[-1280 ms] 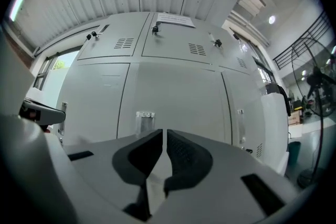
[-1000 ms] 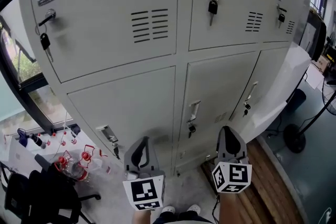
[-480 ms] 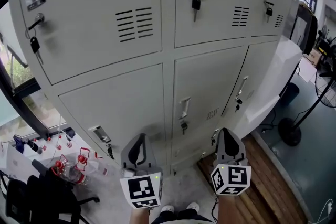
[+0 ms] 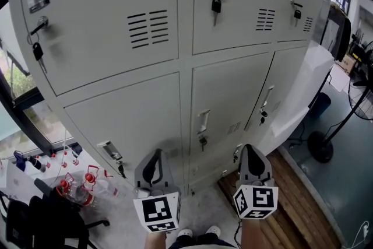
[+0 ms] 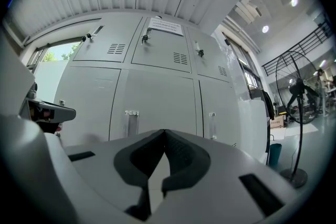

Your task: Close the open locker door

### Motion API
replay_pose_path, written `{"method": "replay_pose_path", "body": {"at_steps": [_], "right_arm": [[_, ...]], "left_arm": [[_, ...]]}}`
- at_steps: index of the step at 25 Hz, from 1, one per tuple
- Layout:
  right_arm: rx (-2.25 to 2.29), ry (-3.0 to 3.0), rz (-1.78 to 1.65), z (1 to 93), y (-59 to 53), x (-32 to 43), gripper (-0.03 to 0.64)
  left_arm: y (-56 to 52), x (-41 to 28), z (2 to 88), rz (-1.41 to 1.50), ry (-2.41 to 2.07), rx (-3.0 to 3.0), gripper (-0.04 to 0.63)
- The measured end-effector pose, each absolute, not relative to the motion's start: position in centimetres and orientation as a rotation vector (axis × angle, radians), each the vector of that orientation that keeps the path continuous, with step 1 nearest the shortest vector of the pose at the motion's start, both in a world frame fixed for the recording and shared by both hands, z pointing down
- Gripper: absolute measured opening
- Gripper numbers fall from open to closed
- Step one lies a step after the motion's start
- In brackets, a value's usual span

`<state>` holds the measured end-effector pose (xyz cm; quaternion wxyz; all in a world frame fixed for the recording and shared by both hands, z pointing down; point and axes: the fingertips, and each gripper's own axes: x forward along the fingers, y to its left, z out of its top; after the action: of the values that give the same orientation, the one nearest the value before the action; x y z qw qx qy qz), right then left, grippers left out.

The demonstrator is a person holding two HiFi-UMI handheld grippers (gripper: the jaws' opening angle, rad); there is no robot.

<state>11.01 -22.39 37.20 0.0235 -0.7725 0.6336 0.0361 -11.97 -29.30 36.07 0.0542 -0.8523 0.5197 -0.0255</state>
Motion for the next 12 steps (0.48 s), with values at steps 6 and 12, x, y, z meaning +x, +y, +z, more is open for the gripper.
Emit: {"method": "replay_pose_path", "body": {"at_steps": [6, 12], "right_arm": [[-2.394, 1.963, 0.109, 37.2, -22.38, 11.09, 0.018], [-2.386, 1.973, 0.109, 37.27, -22.54, 10.85, 0.018]], "left_arm": [[-29.36, -12.05, 36.12, -0.083, 1.576, -2.583, 0.002], [-29.22, -11.92, 35.98, -0.066, 1.602, -2.607, 0.002]]}}
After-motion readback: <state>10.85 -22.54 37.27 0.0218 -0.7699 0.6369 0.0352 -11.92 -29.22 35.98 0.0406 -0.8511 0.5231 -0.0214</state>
